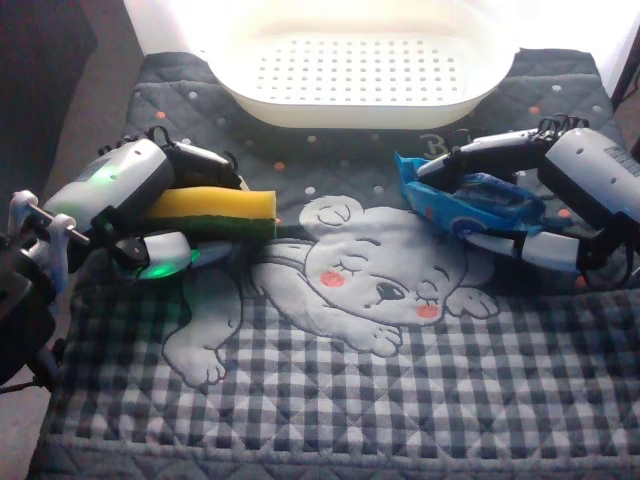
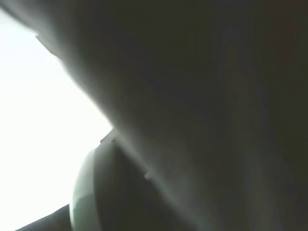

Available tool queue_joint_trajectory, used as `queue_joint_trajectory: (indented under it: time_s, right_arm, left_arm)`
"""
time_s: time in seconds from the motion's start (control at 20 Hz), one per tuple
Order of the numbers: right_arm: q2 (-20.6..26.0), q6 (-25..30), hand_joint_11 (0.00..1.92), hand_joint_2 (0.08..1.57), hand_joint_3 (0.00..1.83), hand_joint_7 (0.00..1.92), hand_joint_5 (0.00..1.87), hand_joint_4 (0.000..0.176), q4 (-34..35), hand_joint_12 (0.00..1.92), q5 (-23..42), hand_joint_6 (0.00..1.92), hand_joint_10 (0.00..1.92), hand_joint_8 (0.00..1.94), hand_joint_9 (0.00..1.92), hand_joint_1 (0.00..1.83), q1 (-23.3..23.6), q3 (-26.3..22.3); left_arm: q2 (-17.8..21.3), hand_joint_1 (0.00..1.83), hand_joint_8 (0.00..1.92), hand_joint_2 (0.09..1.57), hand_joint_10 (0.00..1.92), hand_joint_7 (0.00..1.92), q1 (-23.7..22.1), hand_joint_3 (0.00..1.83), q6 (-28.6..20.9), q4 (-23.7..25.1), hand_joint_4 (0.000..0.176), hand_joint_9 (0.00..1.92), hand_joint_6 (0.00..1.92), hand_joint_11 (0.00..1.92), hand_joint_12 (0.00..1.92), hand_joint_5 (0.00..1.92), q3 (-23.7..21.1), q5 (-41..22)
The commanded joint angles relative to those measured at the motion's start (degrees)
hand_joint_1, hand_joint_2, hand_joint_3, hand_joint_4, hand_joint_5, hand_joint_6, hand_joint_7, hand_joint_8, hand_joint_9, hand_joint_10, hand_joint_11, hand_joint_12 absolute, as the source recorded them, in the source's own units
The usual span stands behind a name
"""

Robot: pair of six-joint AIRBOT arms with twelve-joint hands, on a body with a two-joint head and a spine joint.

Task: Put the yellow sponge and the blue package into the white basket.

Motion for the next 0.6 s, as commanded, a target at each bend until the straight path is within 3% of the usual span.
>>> queue_joint_trajectory:
  time_s: [0.0, 0.1, 0.15, 0.2, 0.25, 0.3, 0.35, 0.4, 0.45, 0.5, 0.55]
  right_arm:
    - [0.13, -0.07, 0.74, 1.16, 0.0, 0.88, 0.77, 0.0, -0.51, 1.63, 2.26, 1.2, 1.08, 0.82, 0.91, 1.48, 0.14, 0.19]
    - [0.45, 2.52, 0.69, 1.18, 0.0, 0.83, 0.74, 0.0, -1.26, 1.7, 3.31, 1.24, 1.16, 0.89, 0.86, 1.47, 0.17, 1.02]
    - [0.62, 4.72, 0.6, 1.2, 0.0, 0.79, 0.71, 0.0, -1.47, 1.76, 4.29, 1.32, 1.22, 0.96, 0.83, 1.47, 0.34, 1.78]
    - [1.14, 6.54, 0.6, 1.2, 0.0, 0.79, 0.71, 0.0, -1.8, 1.76, 5.23, 1.32, 1.22, 0.96, 0.83, 1.47, 0.92, 2.2]
    - [1.33, 7.4, 0.76, 1.14, 0.0, 0.96, 0.87, 0.0, -2.71, 1.2, 5.6, 1.05, 1.3, 0.79, 0.93, 1.4, 1.73, 2.28]
    - [1.34, 7.69, 0.76, 1.14, 0.0, 0.96, 0.87, 0.0, -3.44, 1.2, 5.92, 1.05, 1.3, 0.79, 0.93, 1.4, 2.61, 2.2]
    - [1.65, 7.89, 0.67, 1.11, 0.0, 1.02, 1.03, 0.0, -4.53, 1.55, 6.15, 0.79, 1.19, 0.66, 0.97, 1.47, 3.84, 2.12]
    - [2.29, 7.91, 0.67, 1.1, 0.0, 1.0, 1.15, 0.0, -6.05, 1.4, 6.47, 0.5, 1.34, 0.83, 0.9, 1.4, 5.51, 1.85]
    - [2.83, 7.91, 0.71, 1.08, 0.01, 1.03, 1.14, 0.0, -7.27, 1.17, 6.98, 0.62, 1.28, 0.77, 0.91, 1.39, 6.74, 1.55]
    - [3.21, 7.91, 0.61, 1.14, 0.0, 0.94, 0.9, 0.0, -8.0, 1.6, 7.46, 1.02, 1.14, 0.83, 0.89, 1.46, 7.6, 1.37]
    - [3.37, 7.91, 0.73, 1.11, 0.0, 0.99, 0.94, 0.0, -8.25, 1.61, 8.36, 1.0, 0.98, 0.72, 1.0, 1.48, 8.44, 1.35]
  left_arm:
    - [-0.74, 1.25, 1.08, 1.09, 0.89, 1.03, -0.7, 0.0, -2.3, 1.51, 0.0, 0.86, 0.66, 0.49, 1.51, 1.07, -0.66, -3.97]
    - [0.48, 1.23, 1.1, 1.1, 0.79, 0.99, -1.42, 0.0, -2.37, 2.6, 0.0, 0.81, 0.74, 0.39, 1.49, 1.05, -1.06, -5.22]
    - [1.36, 1.23, 1.04, 1.09, 0.67, 1.0, -2.62, 0.0, -2.37, 3.82, 0.0, 0.91, 0.69, 0.51, 1.51, 1.1, -1.11, -5.47]
    - [2.41, 1.23, 1.04, 1.09, 0.67, 1.0, -4.23, 0.0, -2.37, 5.38, 0.0, 0.91, 0.69, 0.51, 1.51, 1.1, -1.23, -5.85]
    - [3.5, 1.23, 1.01, 1.08, 0.59, 1.0, -5.73, 0.0, -2.35, 6.84, 0.012, 0.91, 0.69, 0.51, 1.47, 1.12, -1.57, -6.53]
    - [4.5, 1.23, 1.01, 1.08, 0.59, 1.0, -6.75, 0.0, -2.35, 7.97, 0.012, 0.91, 0.69, 0.51, 1.47, 1.12, -1.94, -7.12]
    - [5.54, 1.23, 0.96, 1.08, 0.48, 1.02, -7.86, 0.0, -2.32, 8.91, 0.028, 0.99, 0.74, 0.61, 1.39, 1.1, -2.31, -7.73]
    - [6.45, 1.23, 0.94, 1.08, 0.42, 1.03, -9.21, 0.0, -2.31, 9.79, 0.033, 1.02, 0.79, 0.66, 1.29, 1.08, -2.45, -8.2]
    - [7.03, 1.24, 0.95, 1.08, 0.46, 1.08, -10.68, 0.0, -2.29, 10.72, 0.0, 1.14, 0.8, 0.8, 1.33, 1.02, -2.41, -8.55]
    - [7.21, 1.25, 0.91, 1.08, 0.51, 1.12, -11.55, 0.0, -2.26, 11.21, 0.0, 1.2, 0.78, 0.87, 1.34, 1.02, -2.31, -8.89]
    - [7.23, 1.26, 0.92, 1.07, 0.6, 1.12, -12.86, 0.0, -2.16, 11.62, 0.0, 1.18, 0.72, 0.87, 1.37, 1.04, -2.04, -9.34]
